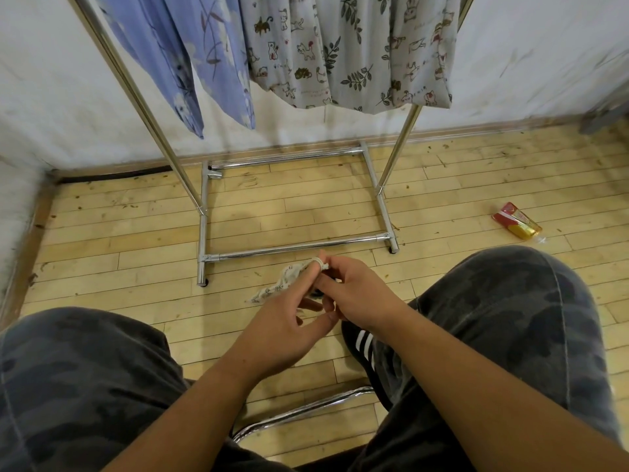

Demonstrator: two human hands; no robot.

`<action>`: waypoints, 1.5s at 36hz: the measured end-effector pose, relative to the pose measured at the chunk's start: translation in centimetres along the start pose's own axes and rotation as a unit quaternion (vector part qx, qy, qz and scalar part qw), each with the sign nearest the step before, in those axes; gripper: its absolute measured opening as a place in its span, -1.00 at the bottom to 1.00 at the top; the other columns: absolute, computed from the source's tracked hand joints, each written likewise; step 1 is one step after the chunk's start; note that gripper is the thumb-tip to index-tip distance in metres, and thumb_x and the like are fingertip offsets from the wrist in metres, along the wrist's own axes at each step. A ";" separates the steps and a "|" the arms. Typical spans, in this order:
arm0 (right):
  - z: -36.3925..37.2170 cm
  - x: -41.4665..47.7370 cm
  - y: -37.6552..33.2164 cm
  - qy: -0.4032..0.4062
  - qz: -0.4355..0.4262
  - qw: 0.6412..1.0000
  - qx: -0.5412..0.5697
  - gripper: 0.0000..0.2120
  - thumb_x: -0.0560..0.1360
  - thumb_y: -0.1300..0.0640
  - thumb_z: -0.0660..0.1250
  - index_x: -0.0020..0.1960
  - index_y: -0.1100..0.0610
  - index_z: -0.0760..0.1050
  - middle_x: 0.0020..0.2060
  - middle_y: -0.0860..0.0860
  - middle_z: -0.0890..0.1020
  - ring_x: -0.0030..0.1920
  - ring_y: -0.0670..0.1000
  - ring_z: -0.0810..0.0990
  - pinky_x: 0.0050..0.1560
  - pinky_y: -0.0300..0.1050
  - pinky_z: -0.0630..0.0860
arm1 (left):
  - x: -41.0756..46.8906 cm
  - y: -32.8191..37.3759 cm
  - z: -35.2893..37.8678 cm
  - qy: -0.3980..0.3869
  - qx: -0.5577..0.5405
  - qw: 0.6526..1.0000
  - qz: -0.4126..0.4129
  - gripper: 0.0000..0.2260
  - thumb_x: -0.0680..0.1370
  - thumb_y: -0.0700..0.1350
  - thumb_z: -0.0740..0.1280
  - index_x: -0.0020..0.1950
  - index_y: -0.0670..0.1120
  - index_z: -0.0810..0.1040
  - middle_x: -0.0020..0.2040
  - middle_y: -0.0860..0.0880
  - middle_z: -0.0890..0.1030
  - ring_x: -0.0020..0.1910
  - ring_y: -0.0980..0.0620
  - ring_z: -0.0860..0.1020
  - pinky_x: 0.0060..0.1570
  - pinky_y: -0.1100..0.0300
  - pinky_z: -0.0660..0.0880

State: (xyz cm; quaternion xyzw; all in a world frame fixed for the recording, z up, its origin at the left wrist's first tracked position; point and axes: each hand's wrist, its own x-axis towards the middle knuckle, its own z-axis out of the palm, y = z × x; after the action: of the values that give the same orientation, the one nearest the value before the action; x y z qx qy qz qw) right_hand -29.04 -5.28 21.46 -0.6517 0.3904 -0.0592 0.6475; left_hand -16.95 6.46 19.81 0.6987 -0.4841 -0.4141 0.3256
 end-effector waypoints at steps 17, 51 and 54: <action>0.2 -0.1 -0.9 0.002 0.089 0.996 0.023 -0.75 0.70 0.07 0.22 -0.11 0.14 0.50 -0.49 -0.09 0.51 -0.48 -0.09 0.41 -0.42 -0.20 0.35 | 1.2 -2.5 -0.4 0.124 0.058 0.990 -0.041 -0.48 0.55 0.18 0.44 0.45 0.35 0.32 0.22 0.31 0.44 0.08 0.32 0.54 -0.09 0.37 0.46; -0.1 -0.3 -0.4 -0.075 0.041 0.995 0.049 -0.66 0.73 0.01 0.19 0.00 0.23 0.58 -0.36 0.00 0.52 -0.48 -0.09 0.36 -0.49 -0.18 0.26 | 1.8 -3.7 0.5 0.011 -0.006 0.996 -0.084 -0.45 0.49 0.48 0.18 0.44 0.33 0.36 0.25 0.28 0.56 0.24 0.31 0.52 0.10 0.30 0.49; -0.2 -0.4 -0.5 -0.080 0.044 0.993 0.071 -0.65 0.73 -0.01 0.18 -0.02 0.20 0.58 -0.42 -0.02 0.39 -0.48 -0.09 0.27 -0.46 -0.17 0.21 | 1.7 -3.2 0.4 -0.010 -0.011 0.995 -0.097 -0.56 0.56 0.35 0.22 0.43 0.35 0.32 0.09 0.38 0.53 0.04 0.46 0.49 -0.07 0.45 0.39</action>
State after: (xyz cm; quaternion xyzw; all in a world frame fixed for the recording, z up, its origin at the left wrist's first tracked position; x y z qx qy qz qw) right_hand -29.18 -5.25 22.09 -0.5890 0.3604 -0.0059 0.7233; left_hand -15.66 5.89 16.47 0.7347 -0.4129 -0.4555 0.2867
